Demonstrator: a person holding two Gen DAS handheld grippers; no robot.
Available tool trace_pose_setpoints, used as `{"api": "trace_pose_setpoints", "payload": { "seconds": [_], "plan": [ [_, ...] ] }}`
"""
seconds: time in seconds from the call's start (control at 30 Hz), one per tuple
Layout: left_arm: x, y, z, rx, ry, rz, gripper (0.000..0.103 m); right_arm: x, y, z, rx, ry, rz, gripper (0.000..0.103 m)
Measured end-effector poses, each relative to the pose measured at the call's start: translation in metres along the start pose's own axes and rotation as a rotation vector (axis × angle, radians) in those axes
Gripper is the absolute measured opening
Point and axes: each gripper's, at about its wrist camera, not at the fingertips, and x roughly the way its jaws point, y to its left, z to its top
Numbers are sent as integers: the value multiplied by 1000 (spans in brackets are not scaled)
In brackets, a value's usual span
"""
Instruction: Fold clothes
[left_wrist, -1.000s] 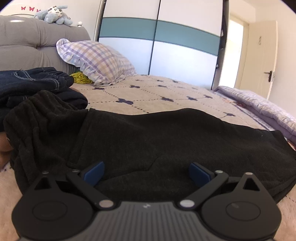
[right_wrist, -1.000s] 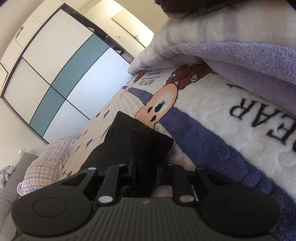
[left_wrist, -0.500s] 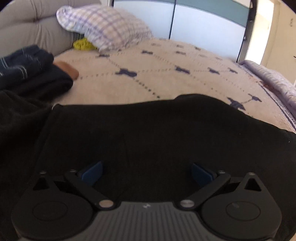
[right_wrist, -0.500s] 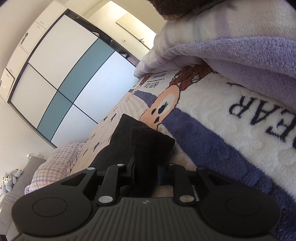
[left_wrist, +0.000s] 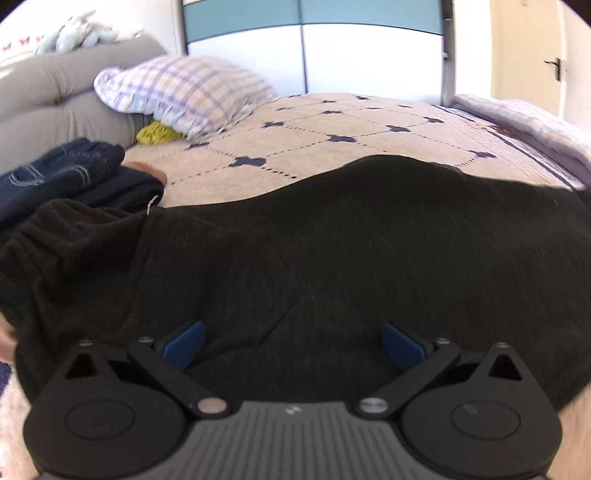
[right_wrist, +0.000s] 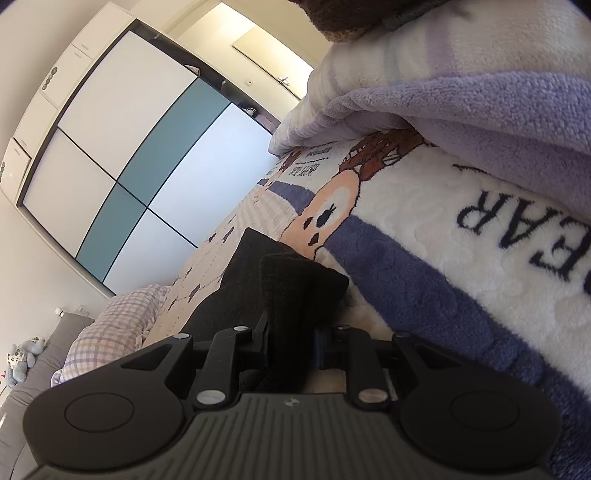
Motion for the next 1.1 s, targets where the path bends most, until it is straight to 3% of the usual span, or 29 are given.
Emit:
{"api": "trace_pose_setpoints", "payload": {
  "seconds": [0.23, 0.37, 0.47, 0.6, 0.7, 0.8, 1.1],
  "plan": [
    [-6, -9, 18, 4, 11, 50, 103, -1, 1, -1, -2, -6, -7, 21],
    [-11, -30, 50, -14, -41, 4, 103, -2, 0, -2, 3, -11, -1, 22],
    [10, -71, 69, 17, 25, -64, 103, -2, 0, -1, 8, -13, 3, 22],
    [48, -129, 67, 76, 109, -36, 103, -2, -1, -1, 9, -12, 6, 22],
    [51, -136, 48, 33, -8, -23, 103, -2, -1, 0, 11, -11, 8, 22],
    [53, -126, 44, -14, -38, -60, 103, -2, -1, -1, 8, -12, 8, 22],
    [44, -124, 37, -14, -91, -57, 103, -3, 0, -1, 6, -12, 8, 23]
  ]
}}
